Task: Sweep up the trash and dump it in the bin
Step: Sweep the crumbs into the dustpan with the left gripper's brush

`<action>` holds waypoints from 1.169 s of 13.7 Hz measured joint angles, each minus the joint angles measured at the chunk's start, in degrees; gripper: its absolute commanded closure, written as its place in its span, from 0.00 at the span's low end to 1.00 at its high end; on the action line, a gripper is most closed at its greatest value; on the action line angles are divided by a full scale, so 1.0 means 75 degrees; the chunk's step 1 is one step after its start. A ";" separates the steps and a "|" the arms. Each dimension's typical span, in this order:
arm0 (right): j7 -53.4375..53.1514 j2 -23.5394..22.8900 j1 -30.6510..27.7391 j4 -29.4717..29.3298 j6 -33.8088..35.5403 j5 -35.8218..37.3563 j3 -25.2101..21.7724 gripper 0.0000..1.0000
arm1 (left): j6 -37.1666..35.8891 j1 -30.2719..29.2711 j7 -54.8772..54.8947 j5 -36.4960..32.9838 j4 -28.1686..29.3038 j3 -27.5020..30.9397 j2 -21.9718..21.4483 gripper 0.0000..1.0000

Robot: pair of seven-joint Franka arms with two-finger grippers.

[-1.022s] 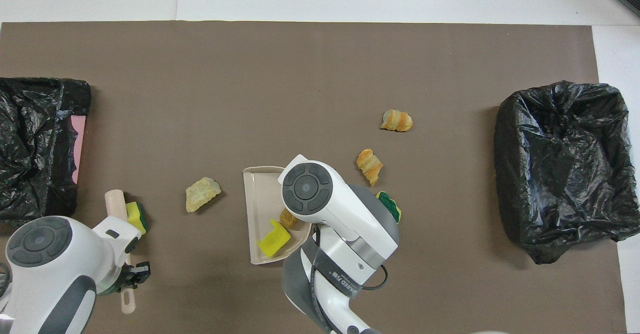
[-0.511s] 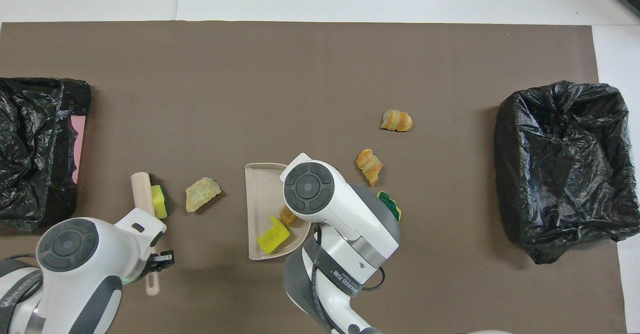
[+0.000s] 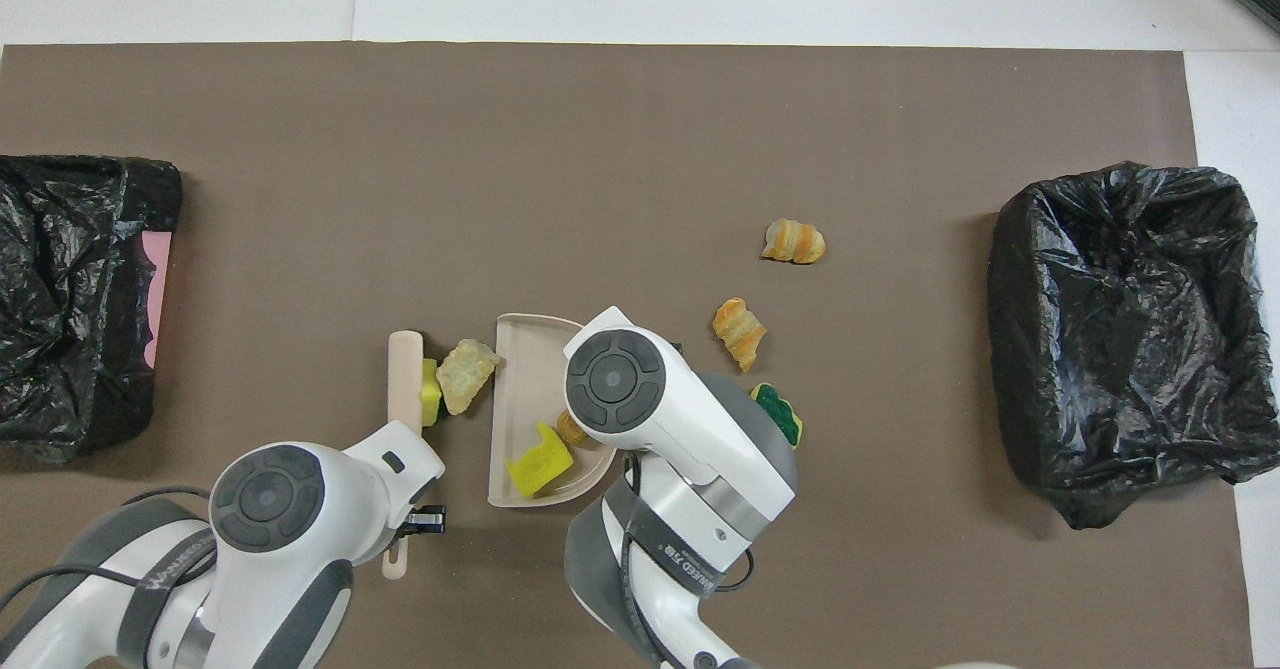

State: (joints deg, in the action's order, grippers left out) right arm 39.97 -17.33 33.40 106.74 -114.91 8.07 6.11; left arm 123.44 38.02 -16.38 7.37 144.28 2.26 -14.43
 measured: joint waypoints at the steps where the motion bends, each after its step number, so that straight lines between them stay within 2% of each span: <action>1: 0.0000 -0.0002 -0.0003 0.0003 0.0000 0.0000 -0.0003 1.00 | 0.0073 0.0042 0.0000 0.0075 -0.0182 0.0002 0.0135 1.00; 6: 0.0093 -0.0003 -0.0141 0.0004 -0.0063 0.0000 -0.0019 1.00 | 0.0027 0.0033 -0.0751 -0.0198 -0.0636 0.0141 0.0594 1.00; 9: 0.0195 -0.0002 -0.0204 0.0000 -0.0117 0.0000 -0.0019 1.00 | -0.0426 0.0009 -0.1455 -0.0666 -0.0862 0.0158 0.0631 1.00; 16: 0.0917 0.0120 -0.0508 -0.0031 -0.0128 -0.0135 -0.0024 1.00 | -0.0994 0.0062 -0.2863 -0.0998 -0.0976 0.0075 0.0631 1.00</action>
State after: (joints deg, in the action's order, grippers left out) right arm 46.85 -16.43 29.59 106.50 -115.87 7.06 5.92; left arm 115.98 38.48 -37.85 -0.12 136.96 2.82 -9.70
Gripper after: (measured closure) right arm 0.683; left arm 0.740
